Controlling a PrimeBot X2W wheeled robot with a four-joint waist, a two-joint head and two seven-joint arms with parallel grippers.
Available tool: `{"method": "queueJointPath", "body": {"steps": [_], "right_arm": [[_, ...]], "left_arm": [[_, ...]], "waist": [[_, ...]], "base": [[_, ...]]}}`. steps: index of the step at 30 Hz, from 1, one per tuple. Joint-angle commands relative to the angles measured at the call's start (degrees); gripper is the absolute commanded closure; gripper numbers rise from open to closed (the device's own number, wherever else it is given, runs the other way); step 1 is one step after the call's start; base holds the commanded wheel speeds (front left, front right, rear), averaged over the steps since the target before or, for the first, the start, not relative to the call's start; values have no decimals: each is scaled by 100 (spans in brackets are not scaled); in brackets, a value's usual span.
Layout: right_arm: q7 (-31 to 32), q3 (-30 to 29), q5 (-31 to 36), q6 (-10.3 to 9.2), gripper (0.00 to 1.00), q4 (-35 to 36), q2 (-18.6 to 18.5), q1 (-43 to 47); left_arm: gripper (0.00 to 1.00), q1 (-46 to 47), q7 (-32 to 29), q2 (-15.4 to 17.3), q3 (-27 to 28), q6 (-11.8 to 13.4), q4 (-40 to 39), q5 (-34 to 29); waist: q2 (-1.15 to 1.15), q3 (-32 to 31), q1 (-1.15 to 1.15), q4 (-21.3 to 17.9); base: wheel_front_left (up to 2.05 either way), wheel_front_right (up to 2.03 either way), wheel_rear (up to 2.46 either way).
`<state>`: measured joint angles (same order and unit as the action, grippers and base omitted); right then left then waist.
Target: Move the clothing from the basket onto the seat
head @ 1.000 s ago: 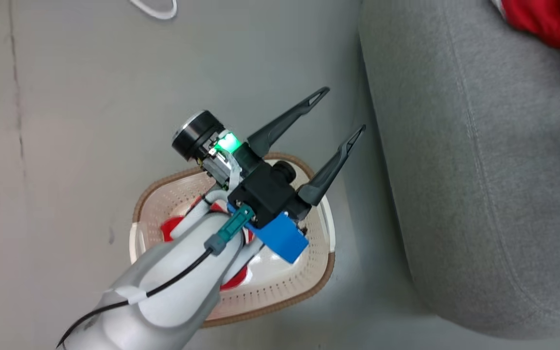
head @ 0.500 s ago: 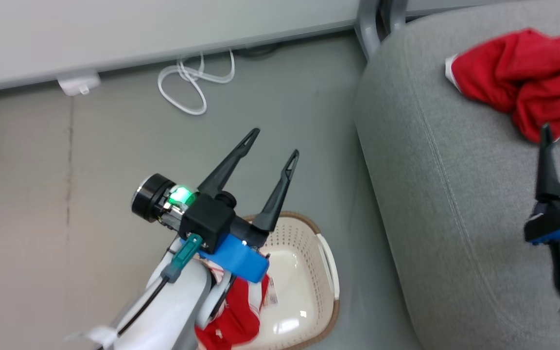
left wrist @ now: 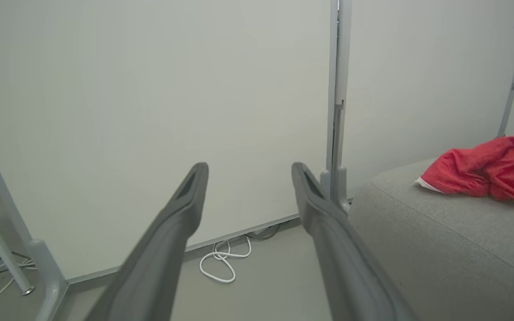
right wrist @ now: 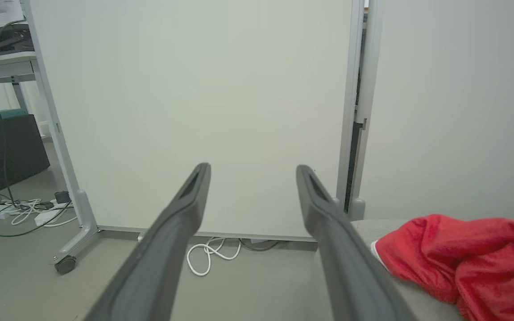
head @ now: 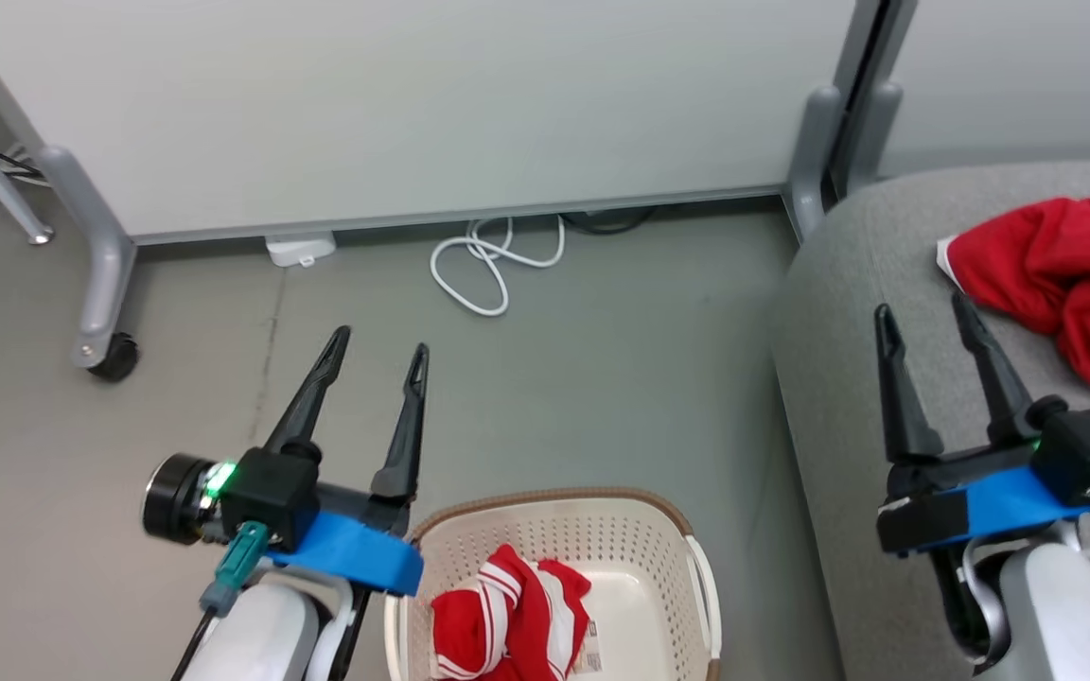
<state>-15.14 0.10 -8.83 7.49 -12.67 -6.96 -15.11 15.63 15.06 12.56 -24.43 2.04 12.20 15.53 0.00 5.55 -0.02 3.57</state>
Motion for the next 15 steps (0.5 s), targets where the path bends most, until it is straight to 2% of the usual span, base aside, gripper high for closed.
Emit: {"method": "queueJointPath", "body": {"steps": [1,15], "right_arm": [[-2,55,26,1,0,59,59,168],[-2,145,256,1,0,516,376,1012]], "left_arm": [[0,-175,17,1,130,14,-13,-50],[0,-1014,17,-27,1179,34,-283,-243]], "waist": [[0,-84,2,69],[0,-535,2,279]], "base": [[0,0,0],[0,0,0]]}}
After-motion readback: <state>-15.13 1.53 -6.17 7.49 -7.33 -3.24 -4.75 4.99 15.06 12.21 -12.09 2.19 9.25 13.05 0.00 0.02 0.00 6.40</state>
